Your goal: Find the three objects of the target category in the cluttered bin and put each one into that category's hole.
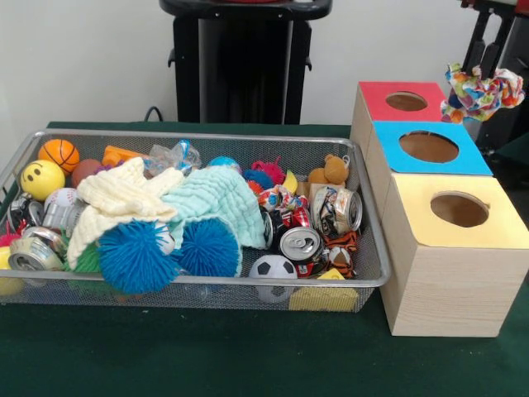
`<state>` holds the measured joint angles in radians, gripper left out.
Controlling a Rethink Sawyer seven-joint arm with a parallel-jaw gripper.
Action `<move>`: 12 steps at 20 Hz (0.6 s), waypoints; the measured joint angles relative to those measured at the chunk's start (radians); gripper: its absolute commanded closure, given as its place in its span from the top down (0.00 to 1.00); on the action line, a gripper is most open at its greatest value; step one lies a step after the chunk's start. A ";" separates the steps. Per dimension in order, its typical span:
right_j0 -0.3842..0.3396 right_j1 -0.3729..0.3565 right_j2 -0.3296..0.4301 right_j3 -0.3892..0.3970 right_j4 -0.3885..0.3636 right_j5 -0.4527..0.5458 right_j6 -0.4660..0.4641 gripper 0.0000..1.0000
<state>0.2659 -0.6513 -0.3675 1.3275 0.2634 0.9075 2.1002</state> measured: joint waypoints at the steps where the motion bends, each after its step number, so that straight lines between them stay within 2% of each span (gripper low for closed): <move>1: 0.000 0.002 0.000 0.000 0.000 0.000 0.000 0.00; 8: 0.008 0.030 -0.020 0.000 0.000 0.000 0.005 0.00; 12: 0.040 0.049 -0.049 0.000 0.007 0.000 0.053 0.00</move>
<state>0.3060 -0.6027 -0.4169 1.3273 0.2700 0.9073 2.1529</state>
